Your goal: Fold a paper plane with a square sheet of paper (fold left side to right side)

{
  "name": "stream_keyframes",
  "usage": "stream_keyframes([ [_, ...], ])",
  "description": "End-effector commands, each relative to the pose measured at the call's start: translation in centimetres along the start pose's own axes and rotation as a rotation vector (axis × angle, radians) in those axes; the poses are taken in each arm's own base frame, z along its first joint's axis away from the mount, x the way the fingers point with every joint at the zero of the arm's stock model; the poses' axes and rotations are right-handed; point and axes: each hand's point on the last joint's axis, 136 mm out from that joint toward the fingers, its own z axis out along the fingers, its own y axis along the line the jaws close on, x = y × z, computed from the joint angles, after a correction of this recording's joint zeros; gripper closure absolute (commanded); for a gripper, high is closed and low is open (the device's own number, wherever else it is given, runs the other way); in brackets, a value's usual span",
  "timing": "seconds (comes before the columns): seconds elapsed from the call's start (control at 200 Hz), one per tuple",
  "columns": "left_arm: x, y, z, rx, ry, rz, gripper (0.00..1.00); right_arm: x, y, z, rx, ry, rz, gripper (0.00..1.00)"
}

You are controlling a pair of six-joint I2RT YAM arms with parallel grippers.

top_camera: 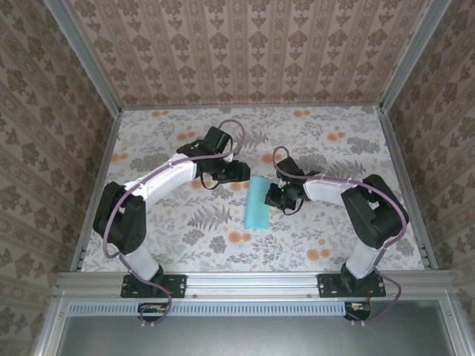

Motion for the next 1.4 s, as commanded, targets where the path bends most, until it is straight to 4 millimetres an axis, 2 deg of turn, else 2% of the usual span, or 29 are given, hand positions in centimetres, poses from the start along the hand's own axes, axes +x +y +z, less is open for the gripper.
stream_keyframes([
  [0.0, 2.3, -2.2, 2.3, 0.177, 0.100, 0.000, 0.59, 2.4, -3.8, 1.0, 0.156, 0.083, 0.020, 0.84],
  [0.135, 3.9, -3.3, 4.2, 0.264, 0.177, 0.001, 0.65, 2.4, -3.9, 0.9, 0.158, 0.084, 0.020, 0.84],
  [0.235, 4.9, -2.8, 5.8, 0.261, 0.223, -0.015, 0.68, 2.3, -3.9, 0.9, 0.159, 0.083, 0.019, 0.84],
  [0.435, 6.8, 0.3, 8.0, 0.157, 0.281, -0.043, 0.72, 2.4, -4.0, 0.8, 0.169, 0.089, 0.016, 0.84],
  [0.62, 8.1, 3.5, 9.1, 0.042, 0.298, -0.063, 0.75, 2.5, -4.2, 0.8, 0.181, 0.093, 0.013, 0.84],
  [1.015, 9.0, 7.1, 9.1, -0.057, 0.295, -0.106, 0.80, 2.8, -4.8, 0.8, 0.211, 0.104, 0.008, 0.84],
  [1.26, 9.3, 8.8, 7.6, -0.078, 0.279, -0.139, 0.82, 2.8, -5.0, 0.9, 0.218, 0.108, 0.004, 0.84],
  [1.395, 8.4, 8.6, 6.3, -0.057, 0.243, -0.133, 0.82, 2.8, -4.9, 0.9, 0.215, 0.107, 0.003, 0.84],
])
